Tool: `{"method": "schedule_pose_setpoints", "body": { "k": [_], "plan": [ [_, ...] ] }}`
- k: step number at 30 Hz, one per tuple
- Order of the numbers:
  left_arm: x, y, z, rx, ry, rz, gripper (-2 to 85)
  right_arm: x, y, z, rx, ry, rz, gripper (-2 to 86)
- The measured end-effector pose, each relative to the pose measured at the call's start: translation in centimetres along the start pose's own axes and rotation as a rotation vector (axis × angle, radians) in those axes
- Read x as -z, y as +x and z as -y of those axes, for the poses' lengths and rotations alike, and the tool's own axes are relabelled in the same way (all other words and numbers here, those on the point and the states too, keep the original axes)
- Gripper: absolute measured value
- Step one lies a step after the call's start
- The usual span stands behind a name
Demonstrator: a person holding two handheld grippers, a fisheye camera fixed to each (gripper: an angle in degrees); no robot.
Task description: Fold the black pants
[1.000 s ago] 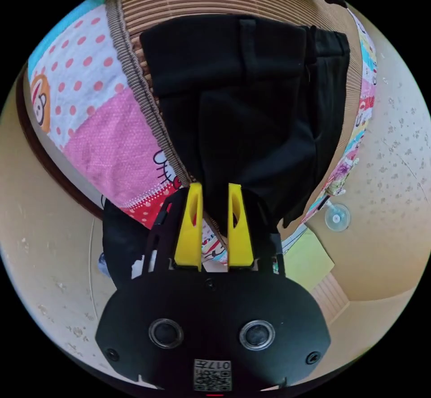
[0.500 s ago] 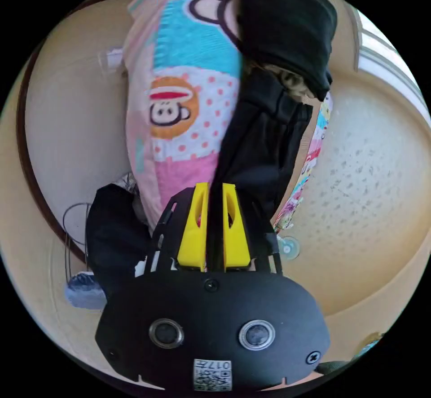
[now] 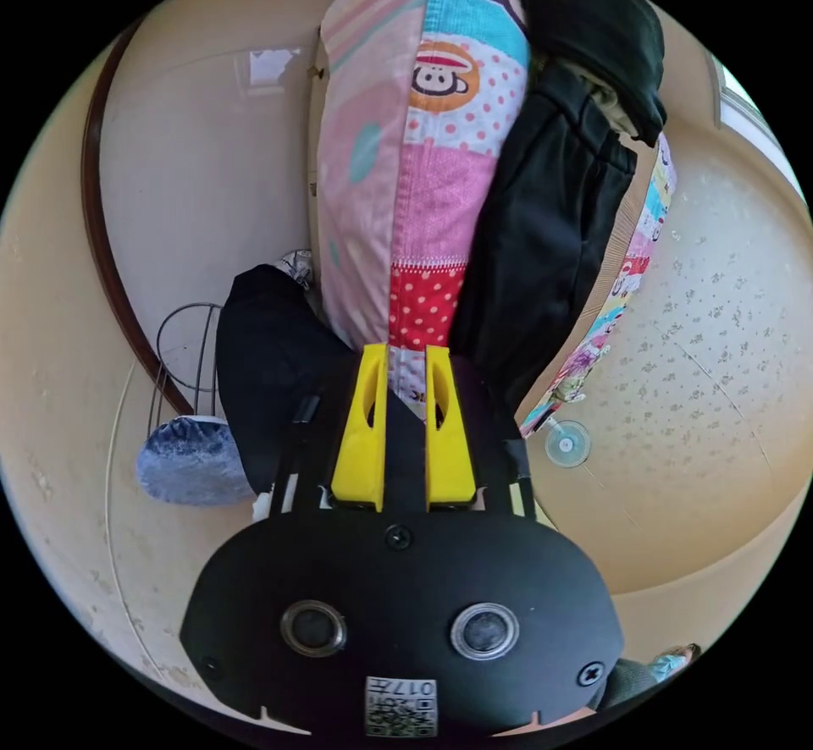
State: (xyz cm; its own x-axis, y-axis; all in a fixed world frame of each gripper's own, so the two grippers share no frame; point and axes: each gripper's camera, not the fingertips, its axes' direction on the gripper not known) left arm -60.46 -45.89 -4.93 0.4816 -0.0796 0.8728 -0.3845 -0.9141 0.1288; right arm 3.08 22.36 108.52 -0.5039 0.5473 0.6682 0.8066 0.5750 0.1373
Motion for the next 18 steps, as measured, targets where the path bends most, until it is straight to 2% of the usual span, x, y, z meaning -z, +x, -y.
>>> {"method": "schedule_pose_setpoints", "body": {
  "k": [7,10,12,15,18],
  "plan": [
    [2.8,2.4,-4.3,-0.124,0.029,0.073,7.1,2.6,-3.4,-1.1,0.034,-0.016,-0.191,5.2],
    [2.3,2.7,-6.8,-0.16,0.032,0.059,6.8,3.0,-6.8,-2.6,0.241,-0.176,0.015,3.7],
    [1.4,2.3,-9.1,-0.184,0.021,0.038,6.6,4.6,-10.7,-6.2,0.459,-0.322,0.18,3.3],
    [0.2,1.0,-12.1,-0.206,0.004,0.049,6.5,9.7,-13.8,-12.4,0.698,-0.365,0.191,3.0],
    [-0.7,-1.5,-15.4,-0.203,-0.013,0.053,6.5,15.3,-11.3,-15.6,0.705,-0.291,0.109,2.7]
  ]
}}
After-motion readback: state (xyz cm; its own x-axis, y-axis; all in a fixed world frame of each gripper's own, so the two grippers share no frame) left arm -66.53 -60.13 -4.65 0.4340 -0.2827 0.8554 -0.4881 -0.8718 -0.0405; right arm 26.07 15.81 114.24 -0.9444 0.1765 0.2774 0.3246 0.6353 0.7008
